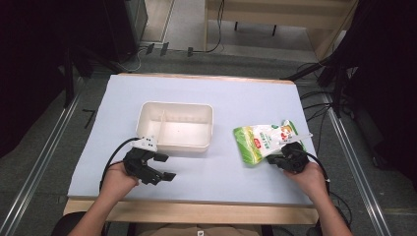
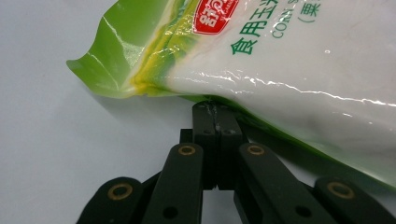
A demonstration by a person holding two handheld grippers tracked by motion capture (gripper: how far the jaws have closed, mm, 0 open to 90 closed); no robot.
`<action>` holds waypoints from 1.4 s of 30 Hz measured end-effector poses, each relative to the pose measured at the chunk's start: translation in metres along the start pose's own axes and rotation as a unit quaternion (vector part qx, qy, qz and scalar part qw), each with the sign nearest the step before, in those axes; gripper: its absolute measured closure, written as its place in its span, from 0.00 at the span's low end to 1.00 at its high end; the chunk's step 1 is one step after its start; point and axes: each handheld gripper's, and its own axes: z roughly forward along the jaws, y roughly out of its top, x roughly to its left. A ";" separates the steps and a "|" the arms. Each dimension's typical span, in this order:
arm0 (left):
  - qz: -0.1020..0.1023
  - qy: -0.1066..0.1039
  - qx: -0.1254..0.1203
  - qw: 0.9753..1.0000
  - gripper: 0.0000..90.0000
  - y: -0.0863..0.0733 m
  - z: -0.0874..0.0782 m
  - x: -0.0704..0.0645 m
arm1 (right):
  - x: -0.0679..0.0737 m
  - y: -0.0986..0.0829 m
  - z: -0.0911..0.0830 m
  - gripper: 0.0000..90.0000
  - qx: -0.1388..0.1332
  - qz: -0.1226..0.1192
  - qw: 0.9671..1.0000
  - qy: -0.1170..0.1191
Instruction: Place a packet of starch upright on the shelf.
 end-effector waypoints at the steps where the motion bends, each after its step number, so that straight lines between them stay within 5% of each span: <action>1: 0.000 0.002 0.003 1.000 0.26 0.000 0.000 0.000 | 0.000 0.002 0.001 1.00 0.000 -0.001 1.000 -0.001; 6: 0.002 0.001 0.005 1.000 0.26 0.000 0.001 0.000 | 0.002 0.012 0.008 1.00 0.000 -0.004 1.000 -0.004; 10: 0.002 0.003 0.007 1.000 0.26 0.000 0.001 0.000 | -0.001 0.030 0.018 1.00 0.018 0.027 0.999 0.015; 24: -0.001 0.003 0.002 1.000 0.26 -0.001 0.000 0.000 | -0.002 0.066 0.041 1.00 0.019 0.011 1.000 -0.004; 30: 0.001 0.001 0.003 1.000 0.26 -0.001 0.000 0.000 | -0.004 0.078 0.046 1.00 0.027 0.024 0.999 0.009; 35: -0.003 0.003 0.000 1.000 0.26 -0.002 -0.003 0.001 | -0.007 0.083 0.023 1.00 -0.008 0.021 1.000 0.001; 37: -0.005 0.005 -0.001 1.000 0.26 -0.004 -0.004 0.000 | -0.019 0.084 0.005 1.00 -0.037 0.039 0.998 -0.014; 42: -0.009 0.008 -0.003 1.000 0.26 -0.008 -0.006 -0.001 | -0.041 0.082 -0.008 1.00 -0.046 0.058 0.997 -0.037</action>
